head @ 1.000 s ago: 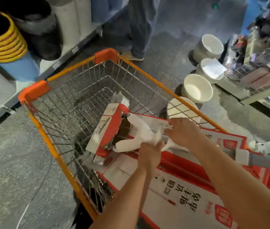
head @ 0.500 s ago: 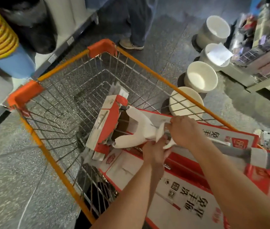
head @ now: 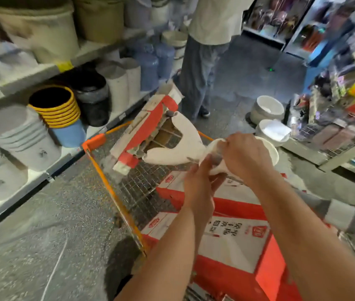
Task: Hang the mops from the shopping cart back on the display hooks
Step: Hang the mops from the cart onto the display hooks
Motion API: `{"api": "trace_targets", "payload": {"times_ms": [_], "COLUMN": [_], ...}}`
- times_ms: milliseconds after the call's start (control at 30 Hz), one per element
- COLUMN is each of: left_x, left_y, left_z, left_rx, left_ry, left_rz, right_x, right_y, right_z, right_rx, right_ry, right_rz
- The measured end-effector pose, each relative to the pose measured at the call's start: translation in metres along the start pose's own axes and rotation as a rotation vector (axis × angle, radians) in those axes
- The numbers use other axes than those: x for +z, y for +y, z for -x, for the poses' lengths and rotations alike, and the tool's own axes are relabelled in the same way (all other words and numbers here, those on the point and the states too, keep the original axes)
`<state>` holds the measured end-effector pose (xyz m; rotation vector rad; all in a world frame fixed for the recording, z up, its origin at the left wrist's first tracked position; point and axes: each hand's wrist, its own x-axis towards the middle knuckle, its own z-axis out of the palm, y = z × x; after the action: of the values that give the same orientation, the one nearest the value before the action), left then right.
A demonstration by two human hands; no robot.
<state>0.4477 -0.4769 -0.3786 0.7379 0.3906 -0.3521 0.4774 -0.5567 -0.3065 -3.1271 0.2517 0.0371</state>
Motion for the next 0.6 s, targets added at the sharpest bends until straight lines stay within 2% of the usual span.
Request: {"api": "trace_targets", "payload": {"times_ms": [100, 367, 600], "left_x": [0.013, 0.04, 0.038], "left_y": [0.022, 0.088, 0.146], "left_z": [0.036, 0.126, 0.198], "left_rx": [0.111, 0.384, 0.606], "left_ry": [-0.027, -0.12, -0.147], "left_rz": [-0.045, -0.192, -0.244], "right_x": [-0.032, -0.11, -0.158], "right_y": [-0.003, -0.021, -0.068], "right_z": [0.033, 0.101, 0.147], "right_rx": [-0.001, -0.033, -0.079], "right_ry": [0.152, 0.358, 0.418], "right_rz": [-0.17, -0.597, -0.96]}}
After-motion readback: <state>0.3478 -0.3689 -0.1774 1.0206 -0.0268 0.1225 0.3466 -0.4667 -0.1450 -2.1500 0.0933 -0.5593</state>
